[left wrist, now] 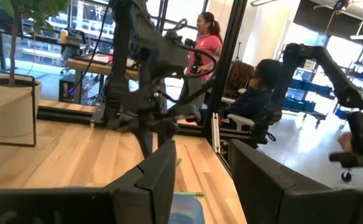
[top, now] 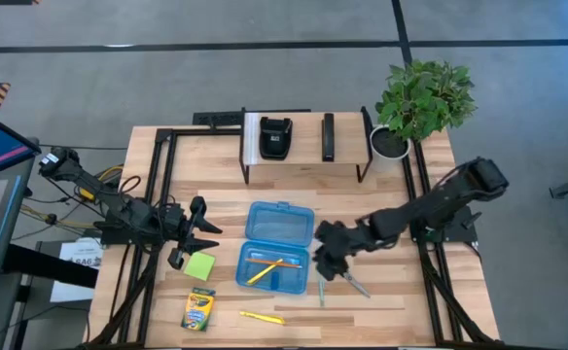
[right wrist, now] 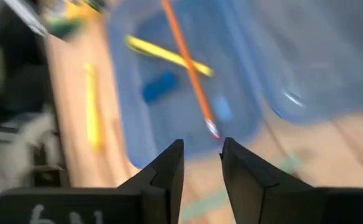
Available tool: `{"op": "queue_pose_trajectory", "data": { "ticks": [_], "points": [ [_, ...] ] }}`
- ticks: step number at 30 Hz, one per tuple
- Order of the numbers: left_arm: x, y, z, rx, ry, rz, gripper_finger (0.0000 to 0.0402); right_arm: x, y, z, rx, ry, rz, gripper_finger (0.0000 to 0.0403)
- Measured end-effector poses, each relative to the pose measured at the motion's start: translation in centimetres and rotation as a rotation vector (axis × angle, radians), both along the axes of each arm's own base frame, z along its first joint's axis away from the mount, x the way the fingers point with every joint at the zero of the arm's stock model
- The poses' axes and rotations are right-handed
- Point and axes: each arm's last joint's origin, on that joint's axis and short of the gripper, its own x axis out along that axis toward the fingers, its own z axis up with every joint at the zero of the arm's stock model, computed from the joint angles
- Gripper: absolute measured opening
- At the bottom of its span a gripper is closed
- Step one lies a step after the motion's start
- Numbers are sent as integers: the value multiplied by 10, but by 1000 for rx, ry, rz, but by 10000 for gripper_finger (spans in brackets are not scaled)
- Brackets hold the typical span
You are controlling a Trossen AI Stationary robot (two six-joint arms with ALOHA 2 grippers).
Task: Pack school essentials
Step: Put the blue pencil into the blue supply box
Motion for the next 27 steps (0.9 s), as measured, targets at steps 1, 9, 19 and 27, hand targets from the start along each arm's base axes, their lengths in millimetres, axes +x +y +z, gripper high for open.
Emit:
{"op": "queue_pose_trajectory", "data": {
  "ticks": [1, 9, 19, 27],
  "points": [
    [0, 0, 0, 0, 0, 1, 138, -6, 3, 2, -21, 24, -16, 122],
    [0, 0, 1, -9, -7, 9, 138, -35, 32, -3, -9, 150, -99, 121],
    [0, 1, 1, -14, -12, 25, 138, -22, 86, -20, 46, 202, -91, 119],
    [0, 1, 2, -22, -10, 26, 138, 8, 108, -27, -6, 327, -113, 118]
  ]
}}
